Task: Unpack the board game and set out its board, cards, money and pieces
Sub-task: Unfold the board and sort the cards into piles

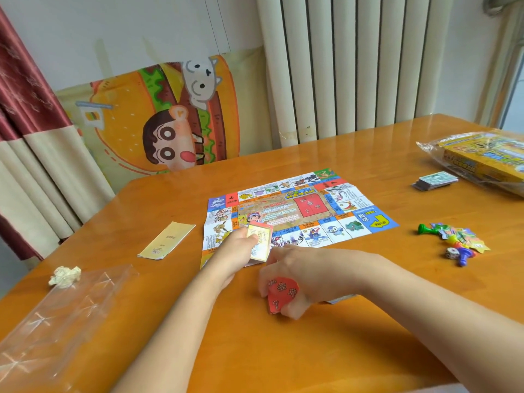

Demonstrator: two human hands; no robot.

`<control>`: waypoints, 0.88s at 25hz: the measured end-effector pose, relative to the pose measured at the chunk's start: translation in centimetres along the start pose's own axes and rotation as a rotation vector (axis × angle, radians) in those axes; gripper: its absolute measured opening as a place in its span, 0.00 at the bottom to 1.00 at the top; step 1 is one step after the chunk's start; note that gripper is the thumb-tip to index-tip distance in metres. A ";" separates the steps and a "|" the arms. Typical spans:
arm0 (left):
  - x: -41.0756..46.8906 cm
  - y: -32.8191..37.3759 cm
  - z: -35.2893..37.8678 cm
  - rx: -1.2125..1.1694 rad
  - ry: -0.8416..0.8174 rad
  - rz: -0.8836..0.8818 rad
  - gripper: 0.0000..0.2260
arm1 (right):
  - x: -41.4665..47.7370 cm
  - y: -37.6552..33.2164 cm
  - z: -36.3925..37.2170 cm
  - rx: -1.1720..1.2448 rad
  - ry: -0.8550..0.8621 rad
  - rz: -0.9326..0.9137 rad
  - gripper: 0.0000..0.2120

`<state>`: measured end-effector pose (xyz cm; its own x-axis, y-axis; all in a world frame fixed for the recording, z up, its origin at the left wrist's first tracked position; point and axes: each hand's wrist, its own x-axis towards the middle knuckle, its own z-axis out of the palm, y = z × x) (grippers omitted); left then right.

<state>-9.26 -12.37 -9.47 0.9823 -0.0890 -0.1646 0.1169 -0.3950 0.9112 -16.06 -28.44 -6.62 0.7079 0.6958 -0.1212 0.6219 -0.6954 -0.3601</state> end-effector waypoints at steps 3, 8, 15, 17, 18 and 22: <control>-0.1 0.0 -0.2 0.012 0.032 0.118 0.11 | 0.0 0.5 -0.2 0.084 0.099 -0.031 0.16; -2.0 1.2 0.0 -0.266 -0.005 0.354 0.10 | 0.1 2.5 -2.3 0.333 0.820 0.200 0.09; -3.5 1.9 2.2 -0.483 0.034 0.321 0.05 | 0.7 3.8 -1.6 0.785 0.629 0.314 0.17; -3.4 2.0 2.4 -0.643 -0.010 0.256 0.06 | 0.9 4.0 -1.6 0.810 0.696 0.343 0.14; -3.3 2.1 2.4 -0.718 -0.038 0.231 0.07 | 0.9 4.2 -1.7 0.854 0.733 0.351 0.13; -3.0 1.9 2.2 -0.691 -0.071 0.267 0.09 | 0.7 4.7 -2.1 0.988 0.793 0.372 0.10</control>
<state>-12.34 -14.88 -8.05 0.9812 -0.1694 0.0927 -0.0361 0.3110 0.9497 -11.89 -31.60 -6.49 0.9953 -0.0353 0.0904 0.0835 -0.1631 -0.9831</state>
